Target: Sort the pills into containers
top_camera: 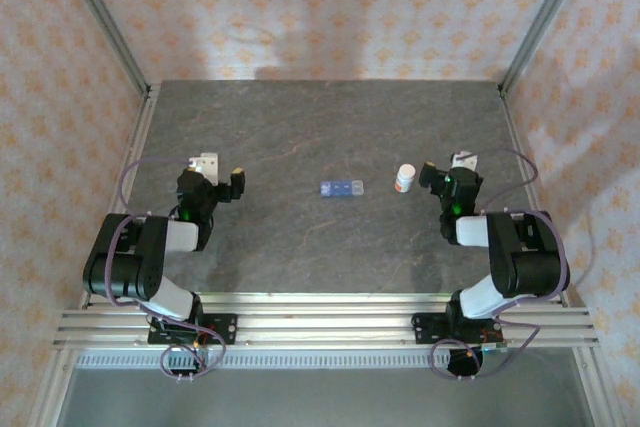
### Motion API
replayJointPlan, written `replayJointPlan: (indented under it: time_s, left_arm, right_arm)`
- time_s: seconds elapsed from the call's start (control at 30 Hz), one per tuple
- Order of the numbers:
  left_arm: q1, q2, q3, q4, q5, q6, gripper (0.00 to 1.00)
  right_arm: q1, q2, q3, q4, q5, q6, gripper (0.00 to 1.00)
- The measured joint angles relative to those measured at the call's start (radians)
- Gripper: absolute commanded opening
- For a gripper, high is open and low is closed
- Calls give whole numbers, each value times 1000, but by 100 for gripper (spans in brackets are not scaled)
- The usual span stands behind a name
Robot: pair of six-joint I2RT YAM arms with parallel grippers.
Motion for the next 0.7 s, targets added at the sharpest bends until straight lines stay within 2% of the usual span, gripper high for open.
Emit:
replayJointPlan:
  time_s: [0.33,0.7]
  left_arm:
    - [-8,0,14,-11,-80,-27,100]
    - [-9,0,15,-16,-88,-35,100]
  right_arm:
    - [0,0,6,-9,0,0,100]
    - [0,2,6,-19,0,0,100]
